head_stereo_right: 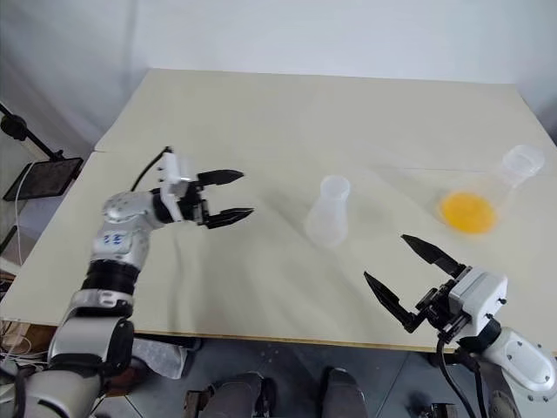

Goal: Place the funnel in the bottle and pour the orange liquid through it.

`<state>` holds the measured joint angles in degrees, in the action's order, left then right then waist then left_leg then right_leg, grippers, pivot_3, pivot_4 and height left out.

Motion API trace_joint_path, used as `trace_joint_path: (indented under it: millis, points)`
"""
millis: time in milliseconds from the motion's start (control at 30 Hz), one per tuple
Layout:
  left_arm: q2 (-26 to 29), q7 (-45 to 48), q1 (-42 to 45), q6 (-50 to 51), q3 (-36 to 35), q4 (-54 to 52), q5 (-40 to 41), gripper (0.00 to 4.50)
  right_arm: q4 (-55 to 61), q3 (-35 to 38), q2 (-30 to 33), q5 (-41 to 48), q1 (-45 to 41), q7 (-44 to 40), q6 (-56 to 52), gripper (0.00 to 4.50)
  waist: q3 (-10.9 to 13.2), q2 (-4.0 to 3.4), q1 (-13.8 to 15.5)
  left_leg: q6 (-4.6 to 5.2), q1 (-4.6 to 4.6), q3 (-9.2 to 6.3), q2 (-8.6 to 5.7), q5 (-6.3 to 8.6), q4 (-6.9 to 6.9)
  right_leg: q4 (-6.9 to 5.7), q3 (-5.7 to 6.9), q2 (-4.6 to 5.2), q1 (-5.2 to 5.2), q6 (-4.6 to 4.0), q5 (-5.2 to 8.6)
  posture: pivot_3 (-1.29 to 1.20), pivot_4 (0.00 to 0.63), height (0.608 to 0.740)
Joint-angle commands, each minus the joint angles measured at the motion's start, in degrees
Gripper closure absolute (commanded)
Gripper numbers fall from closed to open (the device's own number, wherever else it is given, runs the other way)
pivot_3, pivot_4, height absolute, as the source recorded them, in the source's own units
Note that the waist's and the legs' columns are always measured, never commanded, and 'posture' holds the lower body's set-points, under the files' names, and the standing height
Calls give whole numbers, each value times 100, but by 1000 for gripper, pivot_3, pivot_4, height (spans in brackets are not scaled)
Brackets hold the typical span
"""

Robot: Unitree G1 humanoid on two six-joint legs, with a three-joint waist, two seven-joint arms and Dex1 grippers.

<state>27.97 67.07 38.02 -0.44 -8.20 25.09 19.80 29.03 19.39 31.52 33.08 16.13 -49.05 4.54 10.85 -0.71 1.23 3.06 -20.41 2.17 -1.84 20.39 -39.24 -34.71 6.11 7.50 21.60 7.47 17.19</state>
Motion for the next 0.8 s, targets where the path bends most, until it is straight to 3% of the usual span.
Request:
trace_joint_path:
  millis: [33, 267, 400, 667, 800]
  points:
    - [352, -349, -1107, 263, -636, -1259, 384, 43, 78, -214, 232, 285, -225, -352, -199, 0, 0, 0, -19, 0, 0, -4, 0, 0, 0, -3, -4, 2, -1, 0, 0, 0, 150, 740]
    - [708, -1217, -3666, 172, -2404, -1936, 641, 43, -93, -724, 416, 365, -832, -819, -483, 0, -1, 4, -53, -11, 5, -12, 13, 6, 0, 11, -19, 22, -8, -4, 1, 0, 150, 740]
    - [726, -1399, -4548, 87, -2982, -1860, 738, 43, -159, -781, 457, 362, -981, -974, -496, 0, -1, 4, 18, -18, 6, -14, 15, 10, 1, 18, -18, 29, -11, -6, 3, 0, 150, 740]
    - [670, -1582, -4837, 245, -2915, -2316, 930, 43, -364, -750, 467, 303, -975, -1232, -475, 0, -5, 12, 23, -21, 5, -16, 9, 18, 2, 28, -14, 49, -13, -8, 3, 0, 150, 740]
    - [553, -2105, -4130, 713, -2263, -2769, 877, 43, -513, -710, 462, 233, -974, -1304, -396, 0, -5, 11, 7, -21, 6, -13, 10, 18, 9, 22, -14, 44, -10, -8, 3, 0, 150, 740]
